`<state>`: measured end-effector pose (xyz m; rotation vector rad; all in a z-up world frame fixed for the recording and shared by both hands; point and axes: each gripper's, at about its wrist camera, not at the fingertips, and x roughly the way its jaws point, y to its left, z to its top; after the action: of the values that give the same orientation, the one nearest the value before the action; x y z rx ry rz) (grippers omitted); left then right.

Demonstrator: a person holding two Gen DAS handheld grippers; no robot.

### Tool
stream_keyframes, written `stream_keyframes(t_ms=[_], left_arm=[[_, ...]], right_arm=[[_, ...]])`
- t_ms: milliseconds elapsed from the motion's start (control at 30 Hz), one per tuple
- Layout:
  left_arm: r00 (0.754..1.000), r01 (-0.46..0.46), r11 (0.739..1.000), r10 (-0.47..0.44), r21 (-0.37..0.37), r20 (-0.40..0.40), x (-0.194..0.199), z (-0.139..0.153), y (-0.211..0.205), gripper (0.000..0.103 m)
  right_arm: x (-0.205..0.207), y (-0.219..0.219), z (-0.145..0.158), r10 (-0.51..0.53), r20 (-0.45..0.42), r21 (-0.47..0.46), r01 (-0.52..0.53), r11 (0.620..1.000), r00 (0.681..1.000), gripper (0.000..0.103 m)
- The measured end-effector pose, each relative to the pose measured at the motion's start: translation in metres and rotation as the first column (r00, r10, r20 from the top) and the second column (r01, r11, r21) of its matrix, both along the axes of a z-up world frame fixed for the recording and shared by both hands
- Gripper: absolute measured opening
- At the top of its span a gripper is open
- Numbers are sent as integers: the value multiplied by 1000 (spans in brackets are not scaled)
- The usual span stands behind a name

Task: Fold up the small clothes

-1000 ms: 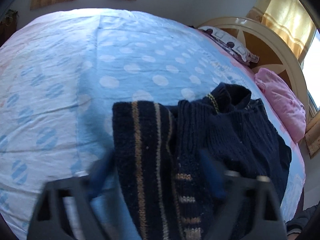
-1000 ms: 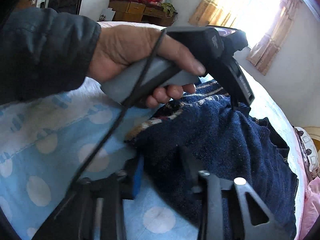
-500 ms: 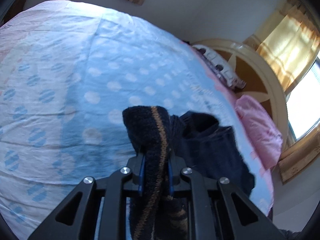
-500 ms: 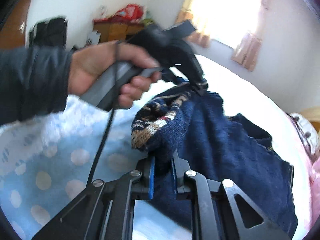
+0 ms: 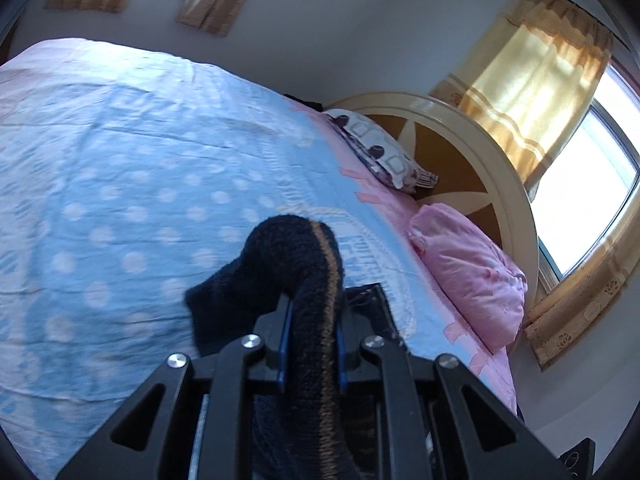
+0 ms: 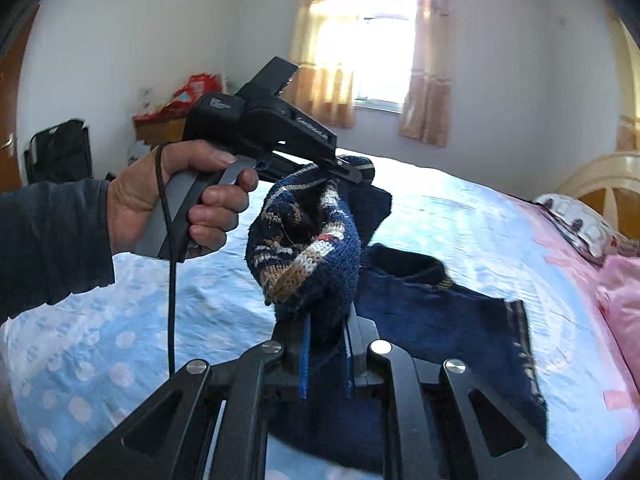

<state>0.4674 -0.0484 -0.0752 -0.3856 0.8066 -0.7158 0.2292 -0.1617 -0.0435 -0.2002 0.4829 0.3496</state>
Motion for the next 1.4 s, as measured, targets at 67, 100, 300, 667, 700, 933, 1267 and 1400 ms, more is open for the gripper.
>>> stream_keyframes(t_ms=[67, 100, 300, 667, 700, 933, 1267, 1400], left_arm=[[1000, 14, 1000, -14, 0, 2, 2, 3, -15, 13], [1000, 25, 1000, -25, 2, -1, 5, 4, -26, 13], [995, 101, 994, -100, 30, -17, 12, -2, -83, 10], [979, 192, 976, -185, 98, -81, 22, -35, -164, 10], [979, 198, 972, -190, 123, -77, 20, -36, -169, 10], [979, 199, 959, -187, 200, -76, 16, -45, -162, 10], [981, 179, 915, -139, 362, -133, 19, -61, -178, 50], [991, 132, 808, -92, 575, -98, 11, -59, -202, 85]], right_arm=[[-1, -17, 1, -25, -8, 20, 25, 999, 1000, 12], [0, -25, 0, -35, -11, 27, 35, 999, 999, 12], [-2, -74, 0, -108, -33, 90, 111, 990, 994, 11], [2, -160, -28, -215, -196, 181, 250, 951, 957, 11], [2, -167, -32, -221, -213, 188, 261, 947, 952, 11], [1, -179, -56, -103, -349, 221, 189, 957, 931, 12], [7, -184, -75, -115, -394, 216, 213, 953, 912, 12], [7, -186, -82, -124, -387, 216, 220, 951, 914, 12]])
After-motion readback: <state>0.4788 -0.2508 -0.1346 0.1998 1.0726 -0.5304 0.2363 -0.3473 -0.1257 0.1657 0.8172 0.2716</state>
